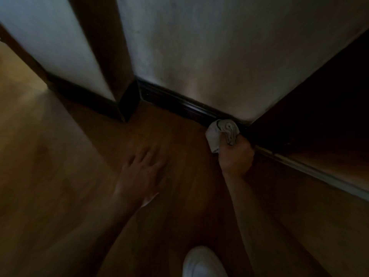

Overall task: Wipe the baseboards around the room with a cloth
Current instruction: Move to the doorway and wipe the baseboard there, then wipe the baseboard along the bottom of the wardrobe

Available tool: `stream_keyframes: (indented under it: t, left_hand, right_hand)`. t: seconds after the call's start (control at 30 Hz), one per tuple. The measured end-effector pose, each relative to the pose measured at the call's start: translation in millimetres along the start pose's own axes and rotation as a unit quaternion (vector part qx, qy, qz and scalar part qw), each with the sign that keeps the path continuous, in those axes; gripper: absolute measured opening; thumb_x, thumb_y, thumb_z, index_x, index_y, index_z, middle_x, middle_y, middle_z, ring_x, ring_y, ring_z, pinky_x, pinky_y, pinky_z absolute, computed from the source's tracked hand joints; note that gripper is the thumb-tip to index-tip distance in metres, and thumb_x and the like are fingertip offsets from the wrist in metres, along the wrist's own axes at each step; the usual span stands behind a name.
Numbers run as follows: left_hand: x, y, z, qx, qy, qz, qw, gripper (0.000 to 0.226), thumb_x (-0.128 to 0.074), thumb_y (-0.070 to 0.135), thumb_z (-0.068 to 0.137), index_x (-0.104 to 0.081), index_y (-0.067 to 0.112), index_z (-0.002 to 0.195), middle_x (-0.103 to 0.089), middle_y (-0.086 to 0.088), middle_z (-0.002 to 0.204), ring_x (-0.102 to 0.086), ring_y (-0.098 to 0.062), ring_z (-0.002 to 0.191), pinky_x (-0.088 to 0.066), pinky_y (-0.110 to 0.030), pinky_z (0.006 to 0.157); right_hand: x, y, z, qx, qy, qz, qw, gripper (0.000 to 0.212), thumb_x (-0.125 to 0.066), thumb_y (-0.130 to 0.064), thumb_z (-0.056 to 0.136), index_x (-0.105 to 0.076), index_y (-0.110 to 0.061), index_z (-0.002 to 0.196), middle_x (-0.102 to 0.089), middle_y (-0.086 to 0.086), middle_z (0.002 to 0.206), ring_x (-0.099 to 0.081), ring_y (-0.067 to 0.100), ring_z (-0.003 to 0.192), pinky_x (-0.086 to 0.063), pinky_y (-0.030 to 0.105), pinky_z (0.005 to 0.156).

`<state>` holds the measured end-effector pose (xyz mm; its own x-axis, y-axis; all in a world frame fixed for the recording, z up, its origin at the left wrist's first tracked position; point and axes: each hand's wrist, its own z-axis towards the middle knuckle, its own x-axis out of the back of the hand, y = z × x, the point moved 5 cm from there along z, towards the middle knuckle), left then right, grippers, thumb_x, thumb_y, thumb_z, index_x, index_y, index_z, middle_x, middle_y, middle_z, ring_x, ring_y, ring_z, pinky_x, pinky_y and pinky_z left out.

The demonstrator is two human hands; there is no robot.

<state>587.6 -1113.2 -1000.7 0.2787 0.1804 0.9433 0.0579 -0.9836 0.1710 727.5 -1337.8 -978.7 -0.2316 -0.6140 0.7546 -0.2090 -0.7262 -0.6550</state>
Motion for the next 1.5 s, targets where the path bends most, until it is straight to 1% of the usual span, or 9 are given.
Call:
stream_keyframes:
  t: [0.2, 0.3, 0.47, 0.6, 0.73, 0.87, 1.1, 1.27, 1.5]
  left_hand:
    - [16, 15, 6, -0.061, 0.038, -0.019, 0.997, 0.063, -0.053, 0.056, 0.095, -0.039, 0.037, 0.152, -0.038, -0.005, 0.159, -0.037, -0.033, 0.143, -0.032, -0.053, 0.110]
    - [43, 32, 26, -0.102, 0.074, -0.025, 0.992, 0.061, -0.048, 0.056, 0.098, -0.033, 0.039, 0.155, -0.033, -0.002, 0.161, -0.035, -0.032, 0.144, -0.033, -0.051, 0.110]
    - [116, 81, 40, -0.193, 0.145, -0.038, 0.970, 0.057, -0.057, 0.046, 0.096, -0.046, 0.031, 0.150, -0.039, -0.004, 0.159, -0.038, -0.030, 0.144, -0.035, -0.049, 0.112]
    - [214, 140, 30, -0.323, 0.228, -0.059, 0.917, 0.056, -0.066, 0.032, 0.089, -0.055, 0.021, 0.143, -0.044, -0.009, 0.155, -0.041, -0.032, 0.141, -0.039, -0.054, 0.110]
    - [315, 217, 18, -0.470, 0.319, -0.028, 0.823, 0.052, -0.052, 0.029, 0.088, -0.059, 0.016, 0.137, -0.046, -0.012, 0.152, -0.038, -0.030, 0.143, -0.027, -0.049, 0.118]
    - [391, 288, 15, -0.567, 0.342, 0.091, 0.744, 0.058, -0.055, 0.032, 0.087, -0.056, 0.016, 0.142, -0.037, -0.014, 0.159, -0.024, -0.032, 0.151, -0.010, -0.048, 0.124]
    - [416, 305, 37, -0.503, 0.328, 0.233, 0.765, 0.074, -0.041, 0.043, 0.096, -0.014, 0.022, 0.161, 0.020, -0.009, 0.166, 0.021, -0.024, 0.152, 0.010, -0.042, 0.124]
    - [410, 309, 35, -0.474, 0.350, 0.237, 0.773, 0.076, -0.041, 0.048, 0.095, -0.013, 0.023, 0.161, 0.024, -0.009, 0.165, 0.023, -0.025, 0.152, 0.008, -0.044, 0.124]
    - [401, 318, 38, -0.467, 0.398, 0.206, 0.762, 0.081, -0.059, 0.042, 0.086, -0.028, 0.024, 0.159, -0.003, -0.010, 0.169, 0.001, -0.026, 0.156, -0.008, -0.050, 0.124]
  right_hand:
    - [24, 22, -5, -0.084, 0.063, 0.020, 0.994, 0.032, -0.069, -0.040, 0.087, -0.055, -0.018, 0.070, -0.066, 0.011, 0.080, -0.065, 0.030, 0.074, -0.036, 0.025, 0.055]
    - [41, 28, -7, -0.129, 0.084, 0.045, 0.987, 0.034, -0.069, -0.043, 0.088, -0.069, -0.009, 0.085, -0.069, 0.015, 0.090, -0.065, 0.030, 0.080, -0.038, 0.026, 0.064]
    - [110, 15, -11, -0.146, 0.082, 0.103, 0.981, 0.040, -0.064, -0.055, 0.088, -0.071, -0.016, 0.096, -0.068, 0.002, 0.085, -0.054, 0.003, 0.064, -0.037, 0.017, 0.053]
    - [212, -29, -17, -0.149, 0.163, 0.204, 0.954, 0.049, -0.062, -0.064, 0.083, -0.073, -0.018, 0.093, -0.072, 0.002, 0.087, -0.065, 0.009, 0.072, -0.049, 0.022, 0.061]
    - [307, -68, -29, -0.144, 0.241, 0.281, 0.917, 0.030, -0.073, -0.057, 0.077, -0.072, -0.028, 0.075, -0.073, 0.000, 0.076, -0.071, 0.019, 0.073, -0.060, 0.048, 0.071]
    - [389, -94, -40, -0.151, 0.265, 0.300, 0.904, 0.046, -0.078, -0.062, 0.066, -0.071, -0.022, 0.088, -0.073, 0.004, 0.082, -0.073, 0.023, 0.074, -0.061, 0.043, 0.064]
    - [493, -128, -63, -0.121, 0.194, 0.207, 0.951, 0.041, -0.083, -0.048, 0.071, -0.072, -0.014, 0.092, -0.075, 0.005, 0.075, -0.074, 0.021, 0.067, -0.061, 0.037, 0.058]
    - [518, -131, -71, -0.133, 0.192, 0.211, 0.949, 0.039, -0.082, -0.050, 0.071, -0.070, -0.018, 0.088, -0.074, 0.008, 0.079, -0.074, 0.021, 0.064, -0.061, 0.037, 0.057]
    - [470, -69, -92, -0.131, 0.181, 0.349, 0.910, 0.035, -0.084, -0.042, 0.072, -0.071, -0.024, 0.099, -0.076, 0.002, 0.092, -0.075, 0.018, 0.078, -0.061, 0.037, 0.062]
